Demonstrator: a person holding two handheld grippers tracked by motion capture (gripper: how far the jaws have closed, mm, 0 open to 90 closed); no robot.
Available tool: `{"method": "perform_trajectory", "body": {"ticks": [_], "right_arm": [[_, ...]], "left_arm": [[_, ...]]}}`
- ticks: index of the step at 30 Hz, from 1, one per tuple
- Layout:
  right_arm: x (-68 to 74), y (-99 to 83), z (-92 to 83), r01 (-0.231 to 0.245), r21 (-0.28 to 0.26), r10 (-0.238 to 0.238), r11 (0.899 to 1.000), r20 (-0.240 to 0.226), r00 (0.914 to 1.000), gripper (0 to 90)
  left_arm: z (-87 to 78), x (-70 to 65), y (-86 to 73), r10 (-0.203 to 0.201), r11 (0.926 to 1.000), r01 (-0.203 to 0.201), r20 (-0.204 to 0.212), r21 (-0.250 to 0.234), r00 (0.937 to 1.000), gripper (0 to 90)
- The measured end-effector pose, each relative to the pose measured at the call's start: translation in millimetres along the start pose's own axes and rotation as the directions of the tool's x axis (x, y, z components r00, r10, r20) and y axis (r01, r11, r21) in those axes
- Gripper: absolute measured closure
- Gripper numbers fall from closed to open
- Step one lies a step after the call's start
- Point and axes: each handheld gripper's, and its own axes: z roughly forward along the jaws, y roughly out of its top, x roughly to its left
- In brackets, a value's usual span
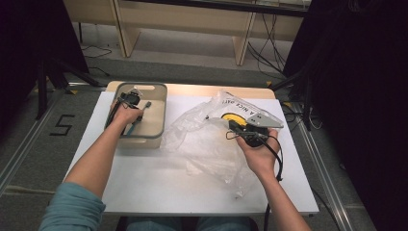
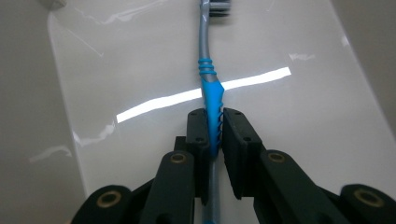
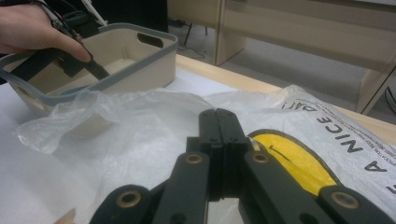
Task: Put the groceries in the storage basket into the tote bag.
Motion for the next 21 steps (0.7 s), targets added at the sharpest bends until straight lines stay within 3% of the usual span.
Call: {"method": "perform_trajectory", "body": {"ticks": [4,11,21], "right_arm": [[-0.1,0.1,-0.2,-0.001,0.0,0.001,1.0,0.0,1.0,90.0],[-0.2,-0.2,0.0,0.0,0.0,0.0,1.0,0.001,1.0,90.0],[0.2,-0.2,0.5,0.0,0.001,0.0,1.0,-0.002,1.0,90.0]], "left_arm": [[-0.2,-2.0,0.6,-0.013,0.9999,0.013,-0.016,0.005,0.9998,80.8],[-0.4,-6.6,0.9,-0.001,1.0,0.002,-0.047,0.004,0.9989,81.6],[-0.9,-4.9,-0.3,-0.021,0.9998,0.021,-0.036,-0.006,0.9991,81.9]]}}
